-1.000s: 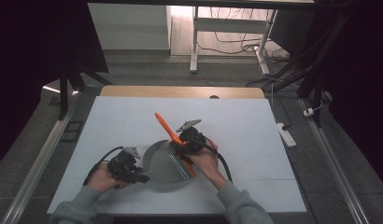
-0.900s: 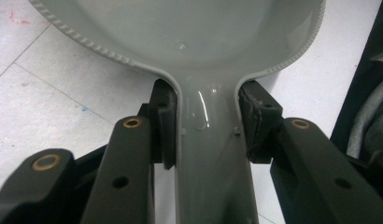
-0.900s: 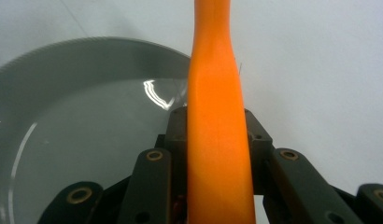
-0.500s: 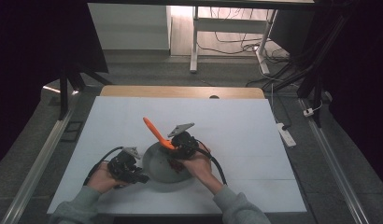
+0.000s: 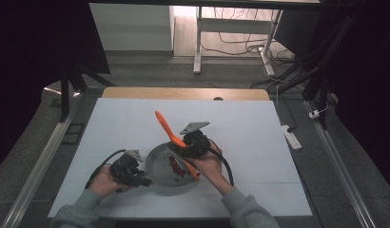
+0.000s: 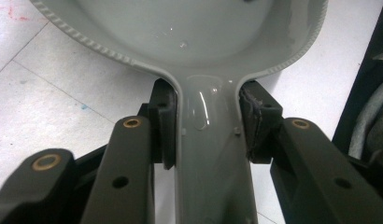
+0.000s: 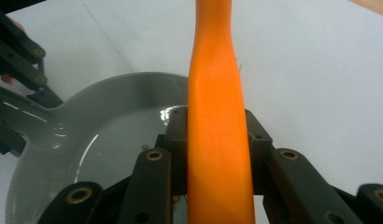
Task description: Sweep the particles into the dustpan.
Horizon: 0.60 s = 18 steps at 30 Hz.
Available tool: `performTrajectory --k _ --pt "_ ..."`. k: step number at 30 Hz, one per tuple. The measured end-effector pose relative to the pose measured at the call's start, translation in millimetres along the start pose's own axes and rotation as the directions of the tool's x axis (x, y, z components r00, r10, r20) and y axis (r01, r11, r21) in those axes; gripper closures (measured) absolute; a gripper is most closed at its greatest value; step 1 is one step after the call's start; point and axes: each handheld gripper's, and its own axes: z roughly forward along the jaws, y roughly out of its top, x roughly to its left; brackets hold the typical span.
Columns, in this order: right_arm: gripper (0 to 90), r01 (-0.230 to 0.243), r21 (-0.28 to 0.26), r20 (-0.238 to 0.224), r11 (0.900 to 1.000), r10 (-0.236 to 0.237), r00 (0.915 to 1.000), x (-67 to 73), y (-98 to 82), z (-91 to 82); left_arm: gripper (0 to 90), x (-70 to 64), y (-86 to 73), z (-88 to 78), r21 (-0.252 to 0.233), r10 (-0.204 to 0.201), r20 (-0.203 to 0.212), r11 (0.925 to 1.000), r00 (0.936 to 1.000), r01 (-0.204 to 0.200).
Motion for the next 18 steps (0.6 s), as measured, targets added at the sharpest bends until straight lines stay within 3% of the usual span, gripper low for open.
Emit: performTrajectory --k 10,16,18 --pt "70.3 -0.076 -0.011 0.082 0.997 0.077 0.9936 -35.2 -6.5 -8.9 61.9 0.0 -0.2 0.3 0.002 -0.001 0.001 1.0000 1.0000 0.001" --pt "70.3 -0.114 0.012 0.124 0.993 0.112 0.9859 -55.0 -10.3 -3.0 61.8 -0.4 -0.3 0.6 0.000 -0.003 -0.002 1.0000 1.0000 0.003" --pt "70.3 -0.109 0.027 0.138 0.994 0.104 0.9849 -58.1 -10.5 2.2 61.8 -0.1 -0.2 0.3 0.002 0.000 0.000 1.0000 1.0000 0.000"
